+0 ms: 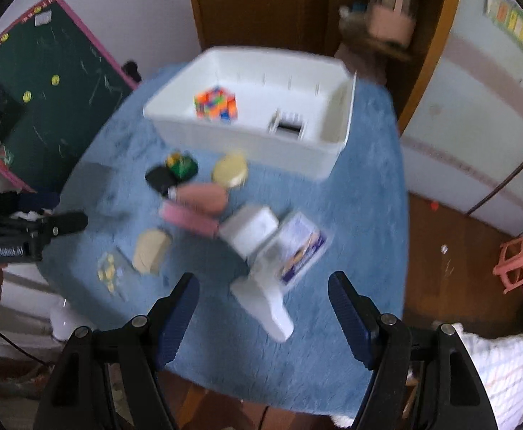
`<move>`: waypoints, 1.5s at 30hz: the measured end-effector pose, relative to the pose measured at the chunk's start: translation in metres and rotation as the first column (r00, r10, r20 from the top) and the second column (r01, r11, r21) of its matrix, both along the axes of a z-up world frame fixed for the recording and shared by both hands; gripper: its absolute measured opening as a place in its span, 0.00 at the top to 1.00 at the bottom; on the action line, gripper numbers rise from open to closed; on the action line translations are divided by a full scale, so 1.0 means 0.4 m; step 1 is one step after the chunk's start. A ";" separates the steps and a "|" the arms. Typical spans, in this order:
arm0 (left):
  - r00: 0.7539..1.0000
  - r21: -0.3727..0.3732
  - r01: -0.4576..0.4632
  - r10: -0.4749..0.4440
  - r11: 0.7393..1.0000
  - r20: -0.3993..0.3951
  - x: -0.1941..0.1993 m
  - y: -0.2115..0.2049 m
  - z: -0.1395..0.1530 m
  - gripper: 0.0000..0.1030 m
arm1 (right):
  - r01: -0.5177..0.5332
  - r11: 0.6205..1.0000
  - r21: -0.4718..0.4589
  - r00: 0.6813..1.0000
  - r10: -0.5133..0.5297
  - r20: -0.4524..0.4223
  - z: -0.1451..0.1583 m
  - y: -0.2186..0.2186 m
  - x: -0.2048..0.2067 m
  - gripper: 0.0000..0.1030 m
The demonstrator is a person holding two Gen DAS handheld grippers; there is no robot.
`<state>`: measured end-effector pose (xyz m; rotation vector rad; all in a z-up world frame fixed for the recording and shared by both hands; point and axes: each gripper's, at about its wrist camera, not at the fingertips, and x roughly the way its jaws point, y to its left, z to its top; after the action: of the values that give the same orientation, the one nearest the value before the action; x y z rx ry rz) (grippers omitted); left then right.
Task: Organize rigid objects
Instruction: 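Grasp the clear sticker box with the left tool while the right tool grasps the white charger, then lower both held items into the white tray and open both tools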
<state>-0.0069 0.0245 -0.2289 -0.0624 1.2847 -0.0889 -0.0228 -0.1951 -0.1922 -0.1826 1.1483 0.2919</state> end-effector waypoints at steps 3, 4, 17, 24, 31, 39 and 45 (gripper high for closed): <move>0.999 0.034 0.022 -0.021 0.999 -0.041 -0.026 -0.009 -0.076 0.16 | -0.021 1.000 -0.019 1.000 0.021 -0.023 -0.063 -0.005 -0.018 0.27; 0.998 0.039 0.033 -0.031 0.999 -0.049 -0.033 -0.012 -0.100 0.16 | -0.029 0.999 -0.027 0.999 0.028 -0.025 -0.080 -0.006 -0.022 0.27; 0.995 0.059 0.030 -0.024 0.998 -0.098 -0.018 -0.018 -0.256 0.15 | -0.186 0.959 -0.214 0.982 0.190 -0.005 -0.236 0.050 -0.030 0.27; 0.997 0.089 0.054 -0.048 0.995 -0.060 -0.003 -0.035 -0.266 0.14 | -0.227 0.943 -0.242 0.973 0.230 -0.015 -0.277 0.086 -0.018 0.37; 0.998 0.082 0.059 -0.056 0.995 -0.030 -0.042 -0.041 -0.234 0.38 | -0.240 0.955 -0.176 0.971 0.236 -0.043 -0.271 0.067 -0.027 0.65; 1.000 0.057 0.008 -0.007 0.998 -0.015 -0.074 -0.055 -0.156 0.38 | -0.228 0.973 -0.031 0.973 0.227 -0.051 -0.200 0.052 -0.054 0.81; 0.996 0.064 0.017 -0.023 0.998 0.091 -0.069 -0.095 -0.007 0.38 | -0.237 0.971 0.036 0.971 0.237 0.019 -0.088 0.050 -0.060 0.81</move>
<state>-0.0346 -0.0135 -0.2316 0.0090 1.1958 -0.0672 -0.0466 -0.1749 -0.2273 -0.2889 1.1067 0.5229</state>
